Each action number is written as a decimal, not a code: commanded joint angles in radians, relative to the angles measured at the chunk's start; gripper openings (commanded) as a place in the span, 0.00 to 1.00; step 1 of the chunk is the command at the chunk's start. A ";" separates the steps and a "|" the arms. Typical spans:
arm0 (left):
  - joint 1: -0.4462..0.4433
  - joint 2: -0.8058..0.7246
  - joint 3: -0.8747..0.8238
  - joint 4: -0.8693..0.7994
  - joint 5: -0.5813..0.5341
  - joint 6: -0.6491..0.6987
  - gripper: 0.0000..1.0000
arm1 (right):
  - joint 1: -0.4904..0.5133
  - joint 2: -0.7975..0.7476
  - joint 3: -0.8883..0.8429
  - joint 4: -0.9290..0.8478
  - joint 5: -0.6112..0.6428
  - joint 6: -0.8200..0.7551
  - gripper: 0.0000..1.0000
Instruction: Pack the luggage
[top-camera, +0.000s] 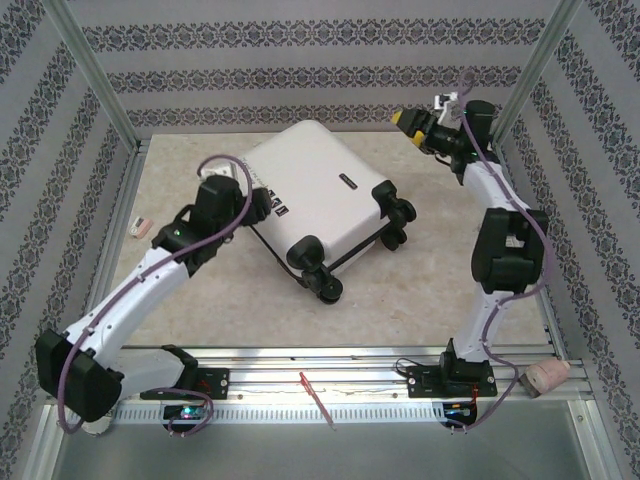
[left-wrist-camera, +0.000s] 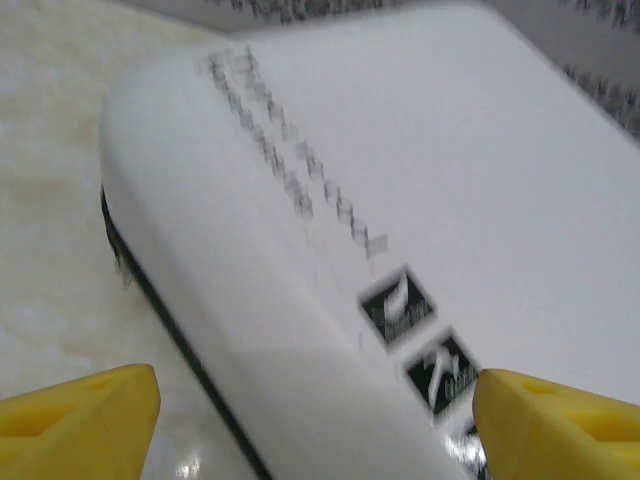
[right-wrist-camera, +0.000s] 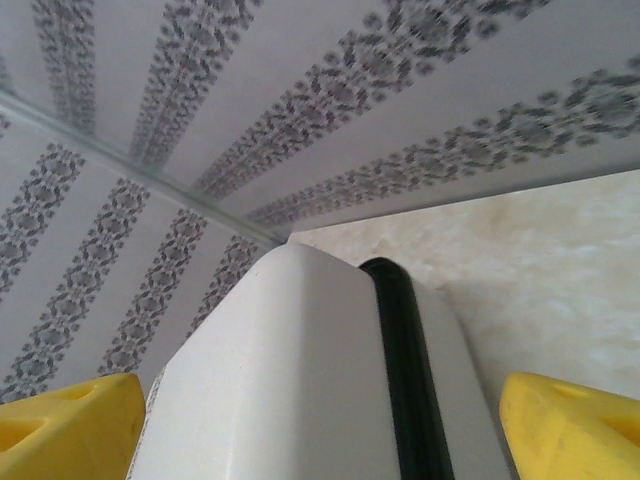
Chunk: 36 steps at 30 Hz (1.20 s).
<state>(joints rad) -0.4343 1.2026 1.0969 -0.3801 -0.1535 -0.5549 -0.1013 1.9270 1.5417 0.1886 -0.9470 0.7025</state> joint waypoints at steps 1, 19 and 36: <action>0.131 0.118 0.115 0.021 0.183 0.110 0.82 | -0.002 -0.133 -0.112 -0.050 0.032 -0.074 0.91; 0.500 0.835 0.872 -0.175 0.571 0.156 0.75 | 0.061 -0.817 -0.680 -0.391 0.241 -0.216 0.94; 0.472 0.795 0.582 -0.013 0.595 0.063 0.70 | 0.283 -0.662 -0.656 -0.336 0.293 -0.221 0.95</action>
<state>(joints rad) 0.0677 2.0785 1.7439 -0.4133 0.4091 -0.4839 0.1581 1.1961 0.8566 -0.1478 -0.6880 0.4995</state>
